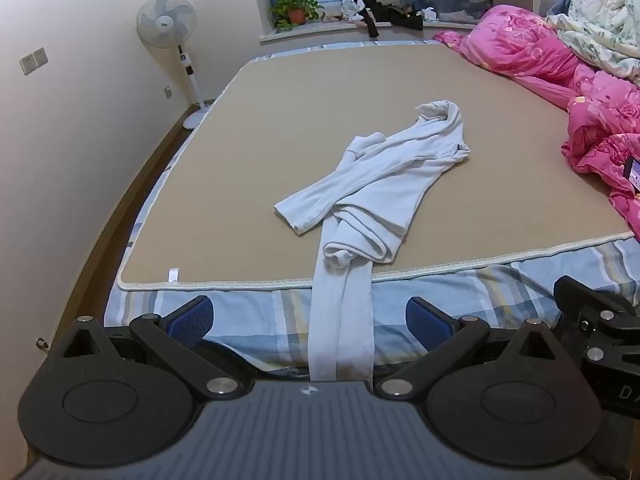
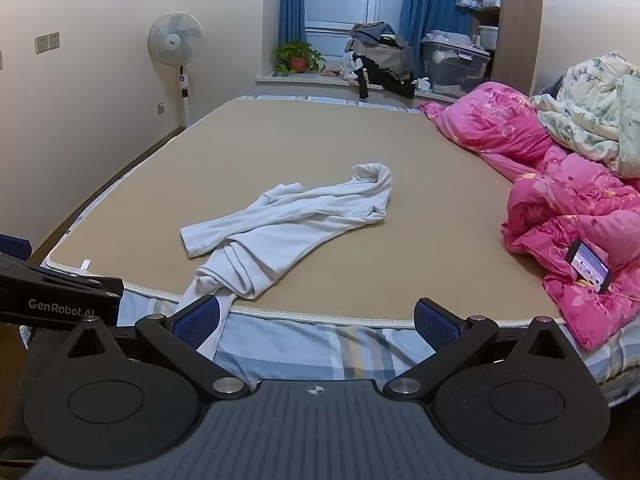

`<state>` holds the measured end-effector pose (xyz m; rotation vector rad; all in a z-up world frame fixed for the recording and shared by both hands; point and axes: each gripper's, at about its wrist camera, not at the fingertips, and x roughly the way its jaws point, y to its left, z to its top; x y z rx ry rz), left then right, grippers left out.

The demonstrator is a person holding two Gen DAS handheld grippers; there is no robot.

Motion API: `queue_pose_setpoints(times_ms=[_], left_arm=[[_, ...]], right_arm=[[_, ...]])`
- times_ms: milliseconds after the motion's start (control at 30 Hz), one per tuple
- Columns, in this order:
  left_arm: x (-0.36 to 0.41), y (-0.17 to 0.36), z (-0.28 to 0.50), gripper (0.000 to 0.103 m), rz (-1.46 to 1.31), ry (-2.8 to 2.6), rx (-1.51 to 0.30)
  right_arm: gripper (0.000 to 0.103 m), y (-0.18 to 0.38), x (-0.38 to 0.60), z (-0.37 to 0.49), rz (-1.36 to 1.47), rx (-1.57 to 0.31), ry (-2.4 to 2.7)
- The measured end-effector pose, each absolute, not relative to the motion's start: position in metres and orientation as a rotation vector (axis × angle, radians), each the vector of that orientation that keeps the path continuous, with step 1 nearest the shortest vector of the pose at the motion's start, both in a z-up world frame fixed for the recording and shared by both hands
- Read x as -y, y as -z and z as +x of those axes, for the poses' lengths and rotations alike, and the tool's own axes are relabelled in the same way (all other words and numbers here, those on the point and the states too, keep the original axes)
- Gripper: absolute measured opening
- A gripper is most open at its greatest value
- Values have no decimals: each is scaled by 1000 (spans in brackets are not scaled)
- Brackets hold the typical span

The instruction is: Fold small clothes

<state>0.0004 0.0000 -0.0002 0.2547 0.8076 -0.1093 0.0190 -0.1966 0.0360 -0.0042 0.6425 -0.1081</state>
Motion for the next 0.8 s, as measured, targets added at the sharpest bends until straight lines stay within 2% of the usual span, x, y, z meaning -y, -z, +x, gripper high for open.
queue_pose_setpoints(times_ms=[800], left_arm=[[3,-3,1,102,288,97,-788]], right_arm=[[102,-38,199,22,-10,-641,110]])
